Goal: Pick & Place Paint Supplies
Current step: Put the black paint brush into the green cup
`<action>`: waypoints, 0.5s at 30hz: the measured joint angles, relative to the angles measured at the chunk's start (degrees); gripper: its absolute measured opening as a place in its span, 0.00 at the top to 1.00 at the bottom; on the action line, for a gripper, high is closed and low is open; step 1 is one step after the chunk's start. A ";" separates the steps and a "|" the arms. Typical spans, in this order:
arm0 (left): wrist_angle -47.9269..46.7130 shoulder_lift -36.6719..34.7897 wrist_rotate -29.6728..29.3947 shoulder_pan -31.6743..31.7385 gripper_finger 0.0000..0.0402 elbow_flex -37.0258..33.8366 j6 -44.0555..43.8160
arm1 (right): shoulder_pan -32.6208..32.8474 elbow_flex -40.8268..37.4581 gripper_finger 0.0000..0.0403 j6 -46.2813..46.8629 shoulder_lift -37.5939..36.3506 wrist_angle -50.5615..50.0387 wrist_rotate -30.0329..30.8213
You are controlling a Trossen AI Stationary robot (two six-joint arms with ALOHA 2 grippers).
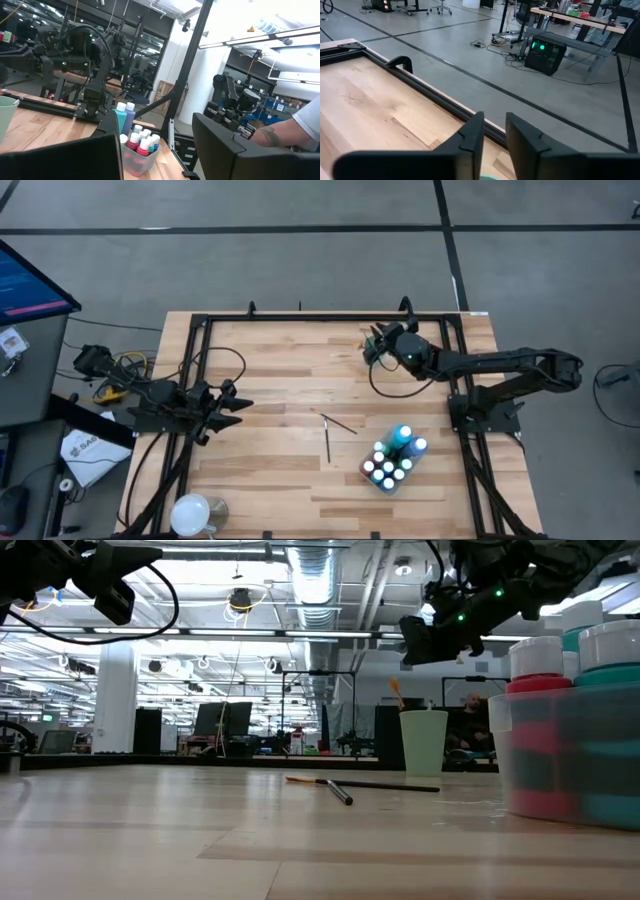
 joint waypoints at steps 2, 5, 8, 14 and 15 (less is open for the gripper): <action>0.00 0.00 0.00 0.00 0.67 0.00 -0.01 | 0.59 0.60 0.77 -0.09 -1.03 -1.30 0.04; 0.00 0.00 0.00 0.00 0.67 0.02 0.01 | 2.96 3.80 0.69 -3.11 -3.45 -3.90 0.02; 0.00 0.01 0.00 0.01 0.67 0.01 -0.01 | 6.59 9.58 0.61 -6.54 -5.00 -9.27 -0.08; 0.00 0.00 0.00 0.01 0.67 0.02 0.01 | 14.75 27.74 0.53 -6.13 1.95 -31.75 -1.29; 0.02 0.00 0.02 0.00 0.67 0.02 0.00 | 15.72 30.65 0.52 -5.35 4.14 -34.60 -1.32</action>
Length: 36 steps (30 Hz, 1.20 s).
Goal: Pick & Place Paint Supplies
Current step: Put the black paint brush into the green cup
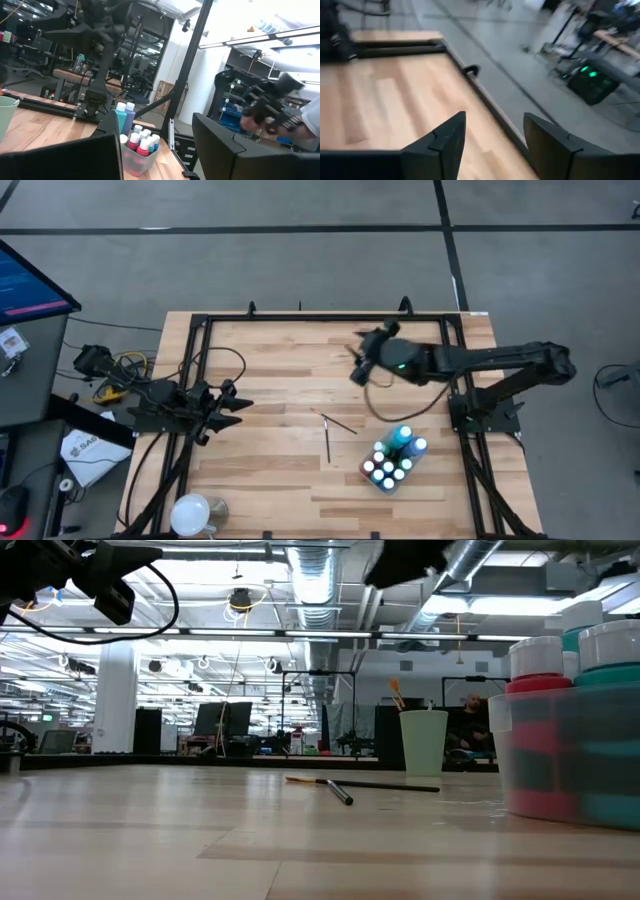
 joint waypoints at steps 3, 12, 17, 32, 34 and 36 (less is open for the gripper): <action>0.02 0.00 -0.02 0.01 0.67 -0.01 -0.01 | 2.28 7.79 0.51 3.70 6.62 -5.65 0.03; 0.00 0.00 -0.02 0.01 0.67 -0.01 -0.02 | 4.92 18.88 0.49 14.84 23.76 -9.47 -6.07; -0.01 0.01 -0.02 0.01 0.67 -0.02 0.00 | 4.69 18.84 0.50 20.42 29.25 -8.53 -15.16; 0.04 0.04 -0.02 0.00 0.67 0.00 -0.02 | 5.26 18.90 0.53 26.61 42.37 -5.14 -21.22; 0.01 0.04 -0.02 -0.01 0.67 0.01 -0.02 | 5.04 18.89 0.53 26.65 43.56 -5.23 -22.39; 0.02 0.04 -0.02 0.00 0.67 0.00 -0.02 | 5.02 18.88 0.53 26.79 44.59 -5.47 -22.95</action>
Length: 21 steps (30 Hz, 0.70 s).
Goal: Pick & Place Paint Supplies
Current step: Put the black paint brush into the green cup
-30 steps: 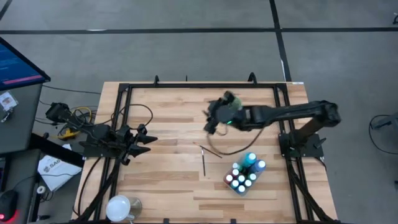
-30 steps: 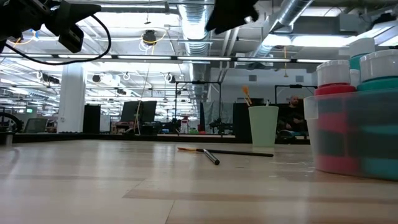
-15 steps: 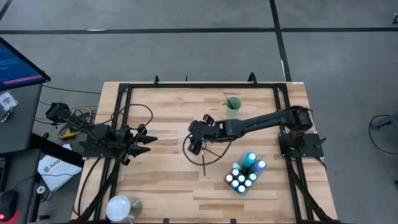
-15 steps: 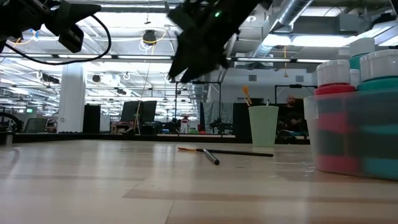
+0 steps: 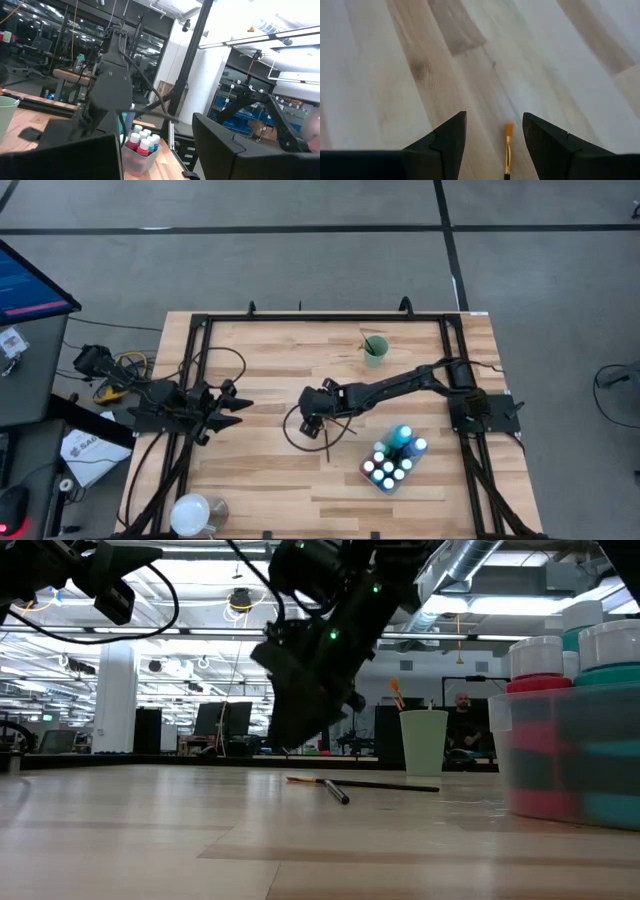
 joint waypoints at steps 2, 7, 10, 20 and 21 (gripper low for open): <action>-0.02 0.00 0.00 0.01 0.67 -0.02 0.00 | -0.22 0.00 0.54 -0.02 0.85 -0.13 -0.72; -0.01 0.00 0.00 0.01 0.67 -0.02 0.01 | -1.63 -0.02 0.56 -0.15 2.71 -0.59 -3.40; 0.00 0.00 0.00 -0.02 0.67 0.01 0.00 | -2.69 -0.02 0.58 0.07 2.78 -1.73 -4.32; 0.00 0.00 0.00 0.01 0.67 -0.02 0.00 | -4.41 -0.83 0.80 4.09 2.47 -5.94 -5.96; -0.02 0.00 0.00 0.01 0.67 0.00 0.00 | -4.37 -0.83 0.83 4.05 2.49 -6.05 -5.84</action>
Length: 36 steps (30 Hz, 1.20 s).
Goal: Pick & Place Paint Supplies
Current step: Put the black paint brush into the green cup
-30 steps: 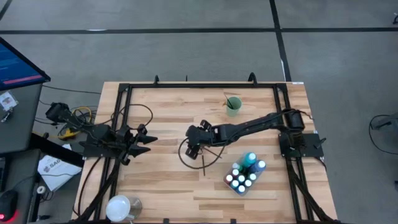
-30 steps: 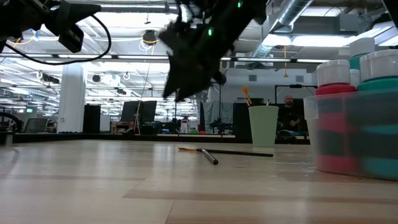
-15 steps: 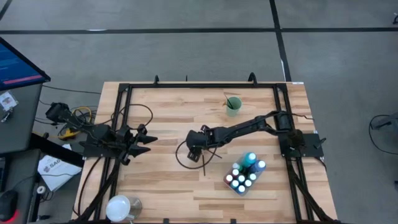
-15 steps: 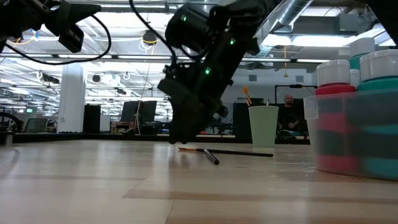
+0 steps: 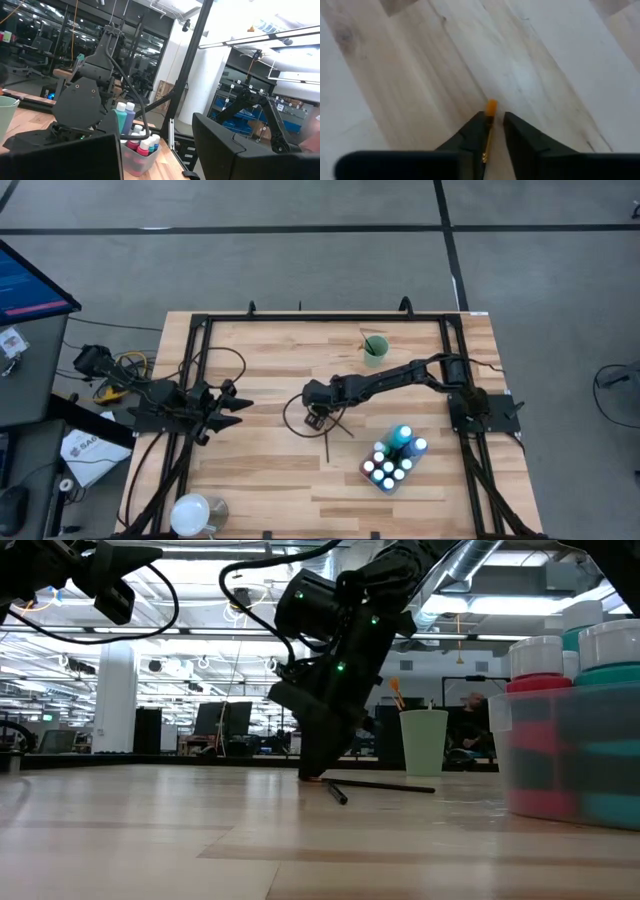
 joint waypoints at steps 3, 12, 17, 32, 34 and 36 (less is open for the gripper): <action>0.00 0.00 0.00 0.00 0.67 -0.01 0.00 | -0.02 0.00 0.93 0.08 0.00 -0.36 0.15; 0.01 0.00 0.00 0.00 0.67 -0.01 0.00 | -0.06 -0.18 1.00 1.10 -0.62 -0.90 -0.80; 0.02 0.00 0.00 0.00 0.67 0.00 0.00 | 0.21 -0.43 1.00 0.84 -3.98 -1.58 -0.92; 0.00 0.00 0.00 0.00 0.67 0.00 0.00 | 0.79 -0.22 1.00 -1.56 -16.93 -2.05 11.90; 0.02 0.00 0.00 0.00 0.67 -0.01 0.01 | 0.77 -0.24 1.00 -2.95 -19.53 -2.41 14.60; 0.02 0.00 0.00 0.00 0.67 0.00 0.01 | 0.56 -0.22 1.00 -4.82 -22.52 -2.29 17.42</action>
